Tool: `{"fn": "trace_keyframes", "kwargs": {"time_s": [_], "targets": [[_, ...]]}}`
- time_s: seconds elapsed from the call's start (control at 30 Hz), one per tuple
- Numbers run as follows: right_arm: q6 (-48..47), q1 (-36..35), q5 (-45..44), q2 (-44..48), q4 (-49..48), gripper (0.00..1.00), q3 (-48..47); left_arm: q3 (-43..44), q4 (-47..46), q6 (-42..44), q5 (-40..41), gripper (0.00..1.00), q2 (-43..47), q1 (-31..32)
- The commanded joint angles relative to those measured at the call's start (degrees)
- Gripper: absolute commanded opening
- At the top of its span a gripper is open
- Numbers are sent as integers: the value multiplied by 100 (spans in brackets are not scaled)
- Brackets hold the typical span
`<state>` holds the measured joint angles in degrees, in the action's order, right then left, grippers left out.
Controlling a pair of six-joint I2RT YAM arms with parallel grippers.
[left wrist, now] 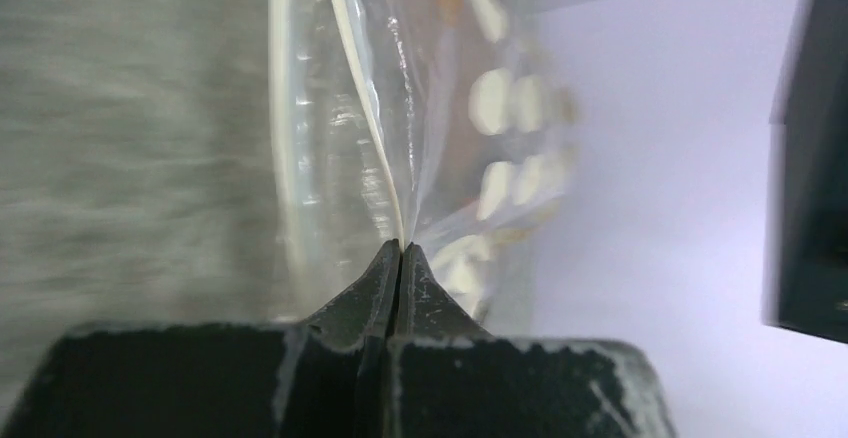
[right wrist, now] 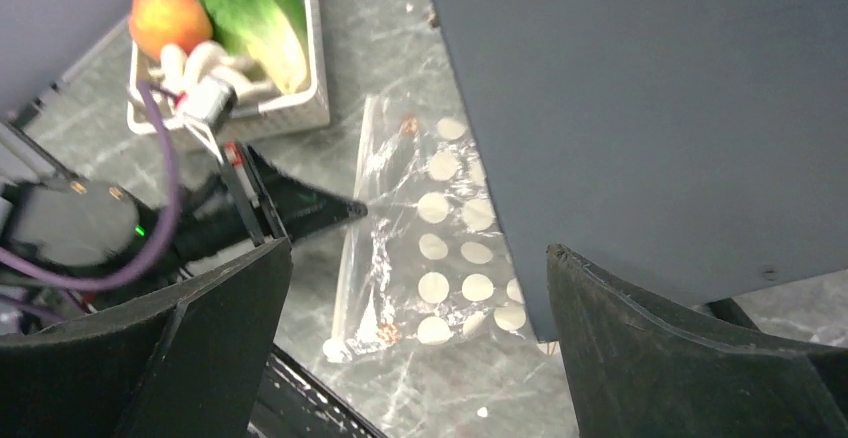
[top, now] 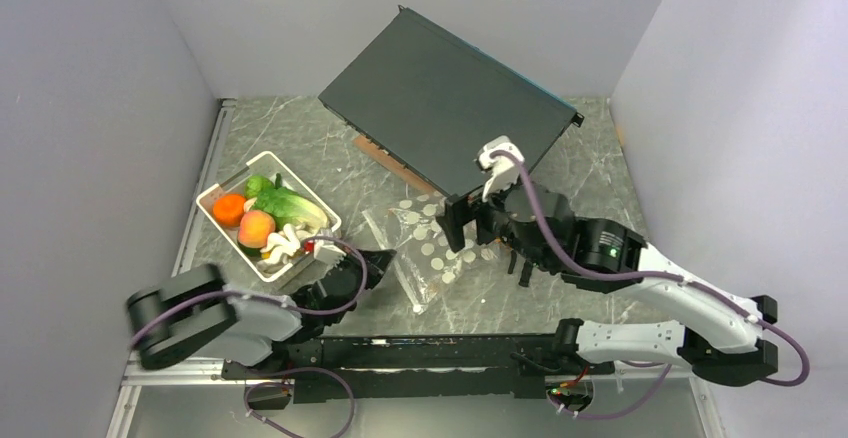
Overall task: Place the food in the zip-top bag and seal the zipper
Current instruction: Pick up the zipper food storage bag at the center of the board.
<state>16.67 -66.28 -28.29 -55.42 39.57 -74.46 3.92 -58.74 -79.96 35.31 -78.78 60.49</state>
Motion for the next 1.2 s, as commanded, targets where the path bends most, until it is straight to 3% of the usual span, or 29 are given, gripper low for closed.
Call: {"fn": "trace_keyframes", "kwargs": {"time_s": [0.0,0.07,0.1,0.33,0.63,0.73,1.17], "targets": [[81,-330,-265,-70,41,100,165,1213,3683,-452,-542,0,2031,-1],[136,-599,-459,-191,0,100,204,2155,6661,-822,-152,0,2523,125],[177,-789,-664,-263,-41,100,230,2358,7190,-957,-101,0,2699,132],[809,-1791,-1508,-864,-558,92,405,2620,8514,-1742,-523,0,3437,134],[845,-1986,-1567,-1254,-1702,84,1170,2928,8572,-1266,-837,0,3343,135],[846,-1982,-1596,-1352,-1844,77,1306,2819,8342,-1213,-946,0,3394,139],[1354,-1984,-1402,-1665,-2570,69,2087,2787,8069,-1054,-1033,0,3721,139]]}}
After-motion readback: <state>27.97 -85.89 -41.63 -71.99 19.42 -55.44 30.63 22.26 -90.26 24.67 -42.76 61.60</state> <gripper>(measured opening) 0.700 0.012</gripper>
